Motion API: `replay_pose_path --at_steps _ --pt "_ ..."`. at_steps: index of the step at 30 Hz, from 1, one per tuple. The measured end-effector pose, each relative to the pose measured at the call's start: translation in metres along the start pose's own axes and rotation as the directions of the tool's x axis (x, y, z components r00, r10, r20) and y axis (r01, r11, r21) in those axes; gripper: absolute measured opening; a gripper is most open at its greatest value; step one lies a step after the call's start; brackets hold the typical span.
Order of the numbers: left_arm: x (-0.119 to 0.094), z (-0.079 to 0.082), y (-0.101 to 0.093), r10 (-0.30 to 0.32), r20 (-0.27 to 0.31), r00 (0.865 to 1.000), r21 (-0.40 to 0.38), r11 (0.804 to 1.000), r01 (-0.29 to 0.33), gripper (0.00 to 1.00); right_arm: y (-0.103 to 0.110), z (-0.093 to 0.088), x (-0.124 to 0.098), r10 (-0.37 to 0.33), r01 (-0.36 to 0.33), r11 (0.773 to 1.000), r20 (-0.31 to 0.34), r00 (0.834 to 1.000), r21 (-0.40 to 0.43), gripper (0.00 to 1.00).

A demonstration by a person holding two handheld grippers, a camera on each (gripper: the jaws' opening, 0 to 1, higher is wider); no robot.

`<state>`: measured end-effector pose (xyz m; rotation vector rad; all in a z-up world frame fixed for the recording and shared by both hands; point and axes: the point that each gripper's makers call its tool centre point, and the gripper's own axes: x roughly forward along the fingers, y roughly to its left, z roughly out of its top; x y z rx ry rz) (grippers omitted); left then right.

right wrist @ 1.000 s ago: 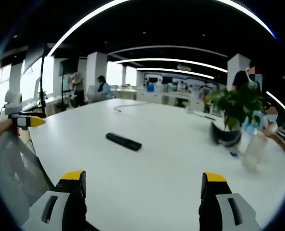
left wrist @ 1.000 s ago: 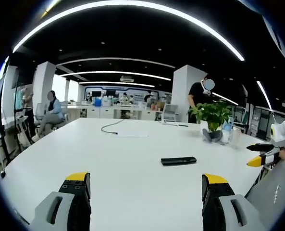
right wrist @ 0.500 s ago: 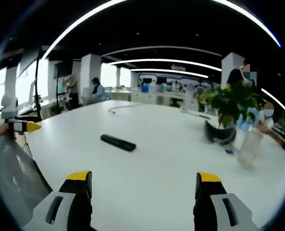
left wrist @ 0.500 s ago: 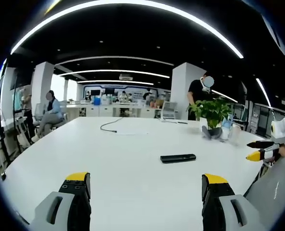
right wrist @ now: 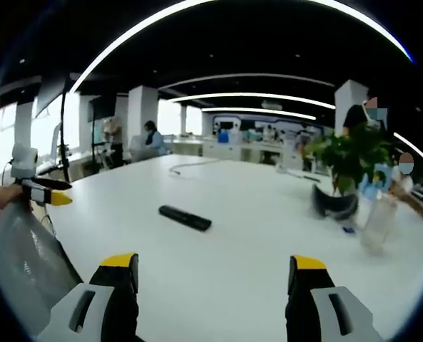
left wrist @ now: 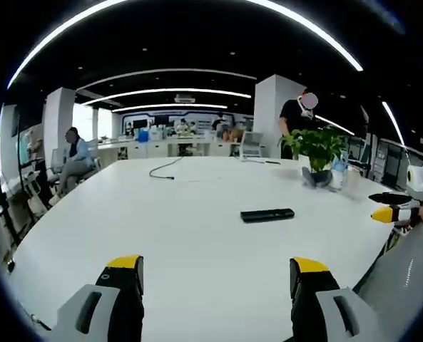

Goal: Press the specified remote control buttons in sequence, fully releasing each button before pressing the next.

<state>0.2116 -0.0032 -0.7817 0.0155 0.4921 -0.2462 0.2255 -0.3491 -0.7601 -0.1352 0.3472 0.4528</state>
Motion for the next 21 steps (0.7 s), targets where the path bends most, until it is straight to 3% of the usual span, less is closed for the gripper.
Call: replay_pose_path --at_steps 1,3,5,11,14,21 --pt "0.005 0.000 0.001 -0.017 -0.024 1.000 -0.002 1.000 0.017 0.89 0.000 -0.001 0.000 -0.001 0.001 1.000 -0.008 1.000 -0.002 0.85" --pt "0.012 -0.007 0.015 -0.058 -0.042 0.997 -0.078 0.995 0.055 0.89 -0.001 -0.002 0.001 -0.002 0.002 1.000 -0.011 1.000 -0.001 0.86" --pt "0.017 -0.011 0.012 -0.114 -0.061 0.992 -0.148 0.984 0.103 0.90 0.000 -0.001 0.001 0.005 -0.005 1.000 -0.004 1.000 0.001 0.85" --pt "0.015 -0.024 -0.016 -0.175 -0.176 0.969 -0.130 0.980 0.154 0.87 -0.005 0.001 -0.001 -0.037 0.037 0.999 -0.001 0.999 -0.040 0.86" --pt "0.015 -0.017 -0.023 -0.204 -0.182 0.962 -0.141 0.973 0.180 0.88 -0.004 0.001 -0.001 -0.028 0.028 0.999 -0.005 1.000 -0.025 0.85" --pt "0.031 0.019 -0.050 -0.300 -0.146 0.943 -0.126 0.951 0.283 0.89 -0.004 0.001 -0.001 -0.032 0.031 0.999 -0.009 0.999 -0.044 0.84"
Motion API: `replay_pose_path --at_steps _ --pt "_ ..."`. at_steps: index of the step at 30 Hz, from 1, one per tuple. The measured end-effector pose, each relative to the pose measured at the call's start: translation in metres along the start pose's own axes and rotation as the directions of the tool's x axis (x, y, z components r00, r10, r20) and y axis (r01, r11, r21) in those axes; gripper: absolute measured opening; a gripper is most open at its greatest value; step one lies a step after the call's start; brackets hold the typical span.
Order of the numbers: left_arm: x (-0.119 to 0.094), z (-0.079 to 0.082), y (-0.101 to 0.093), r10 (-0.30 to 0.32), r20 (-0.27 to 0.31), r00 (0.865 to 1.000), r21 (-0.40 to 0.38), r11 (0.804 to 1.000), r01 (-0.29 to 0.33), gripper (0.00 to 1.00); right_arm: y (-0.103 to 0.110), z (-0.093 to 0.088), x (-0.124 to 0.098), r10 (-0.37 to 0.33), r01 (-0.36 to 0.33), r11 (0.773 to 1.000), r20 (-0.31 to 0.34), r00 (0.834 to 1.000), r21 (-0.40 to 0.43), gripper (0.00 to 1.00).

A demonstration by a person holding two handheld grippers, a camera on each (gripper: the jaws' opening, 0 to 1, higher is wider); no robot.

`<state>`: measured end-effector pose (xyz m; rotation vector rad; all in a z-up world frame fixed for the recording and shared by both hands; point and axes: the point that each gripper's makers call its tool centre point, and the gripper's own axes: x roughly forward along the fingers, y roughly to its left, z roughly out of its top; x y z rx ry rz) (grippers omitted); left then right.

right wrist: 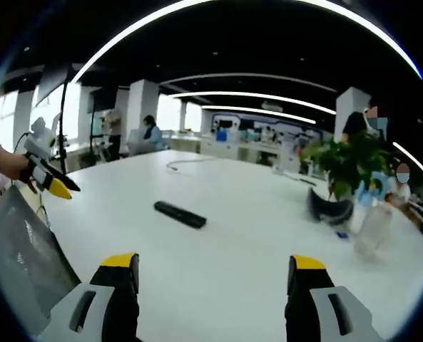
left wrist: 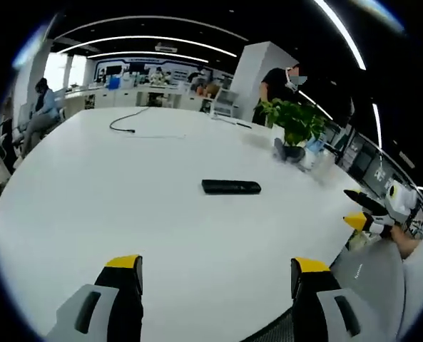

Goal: Press the specified remote control buttons in sequence, fully releasing each button before pressing the next.

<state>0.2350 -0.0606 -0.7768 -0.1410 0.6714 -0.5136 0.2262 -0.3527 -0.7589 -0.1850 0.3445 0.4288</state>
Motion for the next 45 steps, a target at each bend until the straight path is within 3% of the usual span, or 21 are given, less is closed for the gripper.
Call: replay_pose_path --at_steps 3,5,6,8,9,13,18,22,26,29,32,35,36,37,38,40,43,45 --pt "0.013 0.015 -0.011 -0.063 0.009 0.998 0.006 0.998 0.062 0.88 -0.001 -0.001 0.000 -0.004 0.004 1.000 -0.005 1.000 0.001 0.84" --pt "0.021 0.025 -0.027 -0.149 0.003 0.989 -0.009 0.989 0.149 0.88 -0.002 0.000 -0.001 -0.009 0.009 1.000 0.001 1.000 -0.001 0.84" --pt "0.024 0.030 -0.029 -0.156 0.004 0.988 -0.003 0.988 0.156 0.88 -0.002 0.002 -0.001 -0.015 0.015 1.000 0.007 1.000 -0.014 0.84" --pt "0.030 0.042 -0.038 -0.187 0.008 0.982 0.054 0.981 0.186 0.88 -0.001 0.000 -0.001 -0.011 0.010 1.000 -0.004 1.000 -0.024 0.82" --pt "0.032 0.043 -0.039 -0.191 0.001 0.982 0.068 0.979 0.191 0.88 -0.002 -0.002 -0.001 -0.012 0.011 1.000 -0.009 1.000 -0.027 0.82" --pt "0.052 0.040 -0.038 -0.188 -0.123 0.974 0.218 0.953 0.211 0.84 -0.007 0.003 -0.004 -0.043 0.043 0.998 0.018 0.999 -0.037 0.84" --pt "0.077 0.039 -0.038 -0.196 -0.207 0.958 0.309 0.916 0.255 0.86 -0.007 0.003 -0.003 -0.041 0.041 0.999 0.015 0.999 -0.033 0.82" --pt "0.093 0.042 -0.042 -0.227 -0.265 0.937 0.379 0.869 0.318 0.86 -0.005 0.001 -0.002 -0.026 0.026 0.999 0.004 1.000 -0.041 0.81" --pt "0.109 0.044 -0.050 -0.287 -0.303 0.909 0.388 0.834 0.393 0.89 -0.004 0.002 -0.002 -0.023 0.024 0.999 0.010 1.000 -0.047 0.79" --pt "0.121 0.047 -0.046 -0.268 -0.313 0.911 0.400 0.833 0.383 0.97 -0.004 0.001 -0.002 -0.021 0.021 0.999 0.008 1.000 -0.040 0.79" --pt "0.134 0.051 -0.045 -0.271 -0.340 0.901 0.406 0.821 0.400 0.94 -0.004 -0.002 -0.002 -0.017 0.017 0.999 -0.006 1.000 -0.032 0.80" --pt "0.143 0.055 -0.044 -0.272 -0.363 0.891 0.434 0.797 0.420 0.95 -0.004 -0.003 -0.002 -0.016 0.016 1.000 -0.011 1.000 -0.024 0.79" --pt "0.145 0.057 -0.047 -0.299 -0.362 0.883 0.445 0.776 0.446 0.98 -0.004 -0.004 -0.002 -0.016 0.016 1.000 -0.015 1.000 -0.023 0.78" --pt "0.149 0.057 -0.048 -0.306 -0.377 0.874 0.438 0.773 0.459 1.00 -0.004 -0.005 -0.001 -0.015 0.015 1.000 -0.021 1.000 -0.018 0.78" --pt "0.151 0.054 -0.045 -0.289 -0.419 0.861 0.441 0.764 0.471 1.00 -0.005 -0.007 -0.001 -0.015 0.015 1.000 -0.028 1.000 -0.012 0.78" --pt "0.160 0.057 -0.046 -0.287 -0.425 0.858 0.468 0.742 0.480 0.99 -0.004 -0.008 -0.001 -0.013 0.012 1.000 -0.031 0.999 -0.010 0.78" --pt "0.171 0.062 -0.044 -0.284 -0.435 0.855 0.475 0.734 0.485 0.95 -0.002 -0.010 0.000 -0.006 0.005 1.000 -0.044 0.999 -0.017 0.77" --pt "0.178 0.061 -0.038 -0.261 -0.460 0.849 0.489 0.723 0.487 0.87 -0.003 -0.012 0.000 -0.007 0.006 1.000 -0.053 0.999 -0.018 0.77"
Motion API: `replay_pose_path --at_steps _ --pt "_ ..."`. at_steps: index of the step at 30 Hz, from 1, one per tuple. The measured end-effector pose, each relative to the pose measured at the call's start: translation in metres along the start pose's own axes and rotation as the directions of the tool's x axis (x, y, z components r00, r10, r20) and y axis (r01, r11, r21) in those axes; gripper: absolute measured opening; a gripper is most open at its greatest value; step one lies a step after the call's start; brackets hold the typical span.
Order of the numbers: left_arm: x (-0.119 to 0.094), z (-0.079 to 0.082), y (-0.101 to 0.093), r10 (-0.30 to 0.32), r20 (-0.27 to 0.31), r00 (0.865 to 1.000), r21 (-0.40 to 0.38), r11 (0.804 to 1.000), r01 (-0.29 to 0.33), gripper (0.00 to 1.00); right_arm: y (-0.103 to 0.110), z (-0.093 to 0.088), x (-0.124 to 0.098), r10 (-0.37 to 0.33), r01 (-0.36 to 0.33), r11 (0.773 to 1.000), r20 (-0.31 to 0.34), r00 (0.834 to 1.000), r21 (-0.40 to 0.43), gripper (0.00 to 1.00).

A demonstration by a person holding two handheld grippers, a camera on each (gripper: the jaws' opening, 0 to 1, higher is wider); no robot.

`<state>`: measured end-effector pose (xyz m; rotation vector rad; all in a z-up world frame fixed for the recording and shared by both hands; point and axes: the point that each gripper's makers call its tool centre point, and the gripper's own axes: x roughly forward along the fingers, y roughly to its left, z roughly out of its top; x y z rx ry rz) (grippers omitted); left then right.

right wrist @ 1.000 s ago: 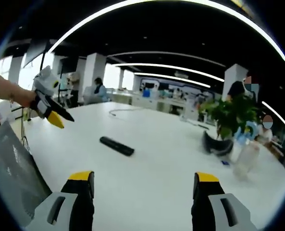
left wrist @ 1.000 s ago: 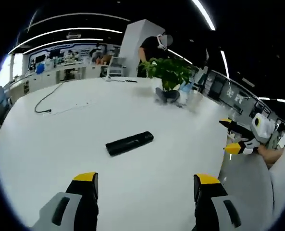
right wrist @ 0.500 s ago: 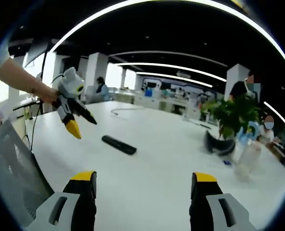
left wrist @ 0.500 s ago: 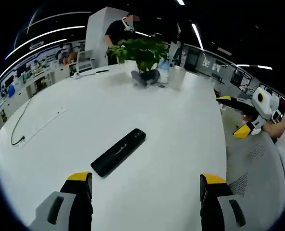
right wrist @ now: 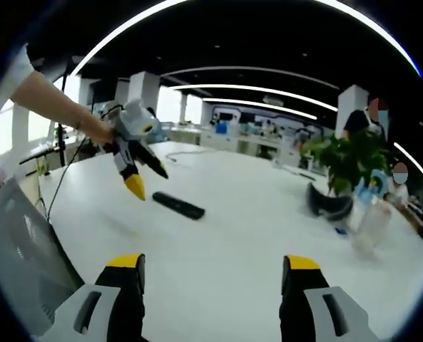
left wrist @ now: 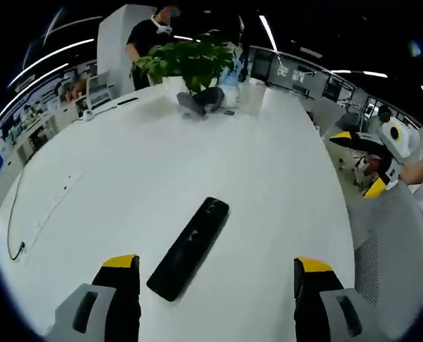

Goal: Press the specified remote control buttons in sequence, fully releasing each button before pressing the next.

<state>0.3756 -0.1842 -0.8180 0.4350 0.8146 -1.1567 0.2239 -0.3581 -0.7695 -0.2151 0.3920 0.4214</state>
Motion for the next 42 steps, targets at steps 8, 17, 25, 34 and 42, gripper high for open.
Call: replay_pose_path --at_steps 8,17,25,34,42 --pt "0.011 -0.013 0.018 -0.005 -0.073 0.997 -0.005 1.000 0.005 0.70 -0.001 -0.002 0.001 0.001 -0.001 1.000 -0.006 1.000 0.016 0.73" --pt "0.026 -0.020 0.035 -0.002 -0.166 0.986 0.064 0.998 0.013 0.56 0.003 -0.008 0.002 0.029 -0.028 0.999 -0.038 0.999 0.027 0.57" --pt "0.033 -0.026 0.030 -0.030 -0.227 0.974 0.125 0.990 0.060 0.46 -0.003 -0.014 0.001 0.010 -0.006 0.999 -0.067 0.998 0.052 0.46" --pt "0.032 -0.026 0.025 -0.032 -0.231 0.972 0.229 0.970 0.086 0.35 -0.008 -0.015 0.001 -0.011 0.016 0.998 -0.073 0.997 0.063 0.45" --pt "0.031 -0.028 0.022 -0.053 -0.228 0.972 0.327 0.937 0.128 0.25 -0.003 -0.016 0.001 0.013 -0.008 0.998 -0.071 0.997 0.067 0.41"
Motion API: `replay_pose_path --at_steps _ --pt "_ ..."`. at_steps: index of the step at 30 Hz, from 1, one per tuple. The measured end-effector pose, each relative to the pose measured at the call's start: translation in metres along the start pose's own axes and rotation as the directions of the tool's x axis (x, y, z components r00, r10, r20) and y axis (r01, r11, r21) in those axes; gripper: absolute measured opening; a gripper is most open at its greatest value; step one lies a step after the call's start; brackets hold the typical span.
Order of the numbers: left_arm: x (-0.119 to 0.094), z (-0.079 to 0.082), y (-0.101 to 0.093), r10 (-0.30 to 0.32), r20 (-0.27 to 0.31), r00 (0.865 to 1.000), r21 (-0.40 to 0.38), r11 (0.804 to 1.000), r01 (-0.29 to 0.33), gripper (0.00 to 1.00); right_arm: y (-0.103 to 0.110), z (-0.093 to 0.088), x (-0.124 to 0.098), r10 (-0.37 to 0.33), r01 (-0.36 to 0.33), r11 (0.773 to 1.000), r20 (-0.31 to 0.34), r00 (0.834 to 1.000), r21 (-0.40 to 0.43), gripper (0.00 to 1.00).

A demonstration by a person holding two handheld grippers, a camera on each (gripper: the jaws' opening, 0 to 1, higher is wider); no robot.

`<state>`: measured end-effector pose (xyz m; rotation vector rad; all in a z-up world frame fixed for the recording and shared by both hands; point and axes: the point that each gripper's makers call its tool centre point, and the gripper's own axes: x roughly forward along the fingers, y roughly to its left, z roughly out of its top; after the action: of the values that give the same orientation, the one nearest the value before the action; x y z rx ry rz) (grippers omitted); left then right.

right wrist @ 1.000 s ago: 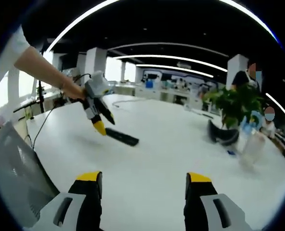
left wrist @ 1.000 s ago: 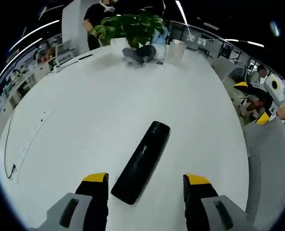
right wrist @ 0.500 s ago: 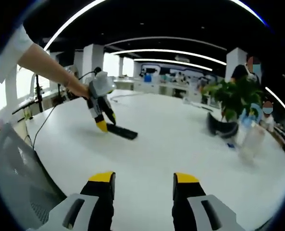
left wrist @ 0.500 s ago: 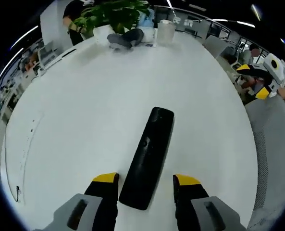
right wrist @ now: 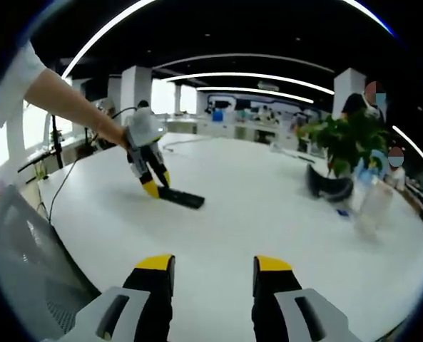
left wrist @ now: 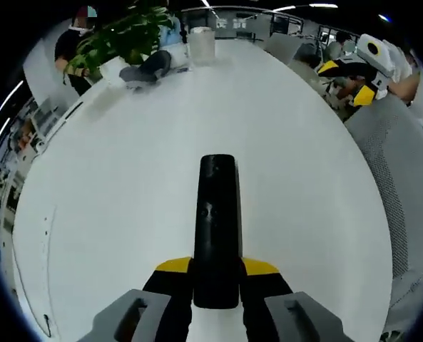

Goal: Press the specified remote control buttons in sequence, fully releasing each button before pressing the next.

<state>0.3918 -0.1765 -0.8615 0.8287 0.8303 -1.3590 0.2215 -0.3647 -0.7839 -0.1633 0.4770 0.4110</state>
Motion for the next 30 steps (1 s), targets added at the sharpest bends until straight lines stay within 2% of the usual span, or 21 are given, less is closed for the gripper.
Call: replay_pose_path --at_steps 4,12,15,30 --pt "0.001 -0.001 0.001 0.008 0.016 1.000 -0.037 0.999 -0.007 0.25 -0.001 0.000 -0.001 -0.004 0.004 1.000 0.003 1.000 0.007 0.40" --pt "0.002 -0.002 0.000 0.023 -0.004 1.000 -0.073 0.997 -0.023 0.24 0.001 0.000 0.000 0.003 -0.003 1.000 0.004 1.000 0.007 0.39" --pt "0.002 -0.002 -0.007 0.026 -0.005 1.000 -0.082 0.996 -0.026 0.24 0.000 0.000 -0.001 0.000 0.000 1.000 0.007 1.000 0.012 0.38" --pt "0.002 -0.005 -0.033 0.007 -0.033 0.999 -0.056 0.998 -0.009 0.23 0.004 0.000 0.000 0.020 -0.020 1.000 0.005 1.000 0.001 0.34"
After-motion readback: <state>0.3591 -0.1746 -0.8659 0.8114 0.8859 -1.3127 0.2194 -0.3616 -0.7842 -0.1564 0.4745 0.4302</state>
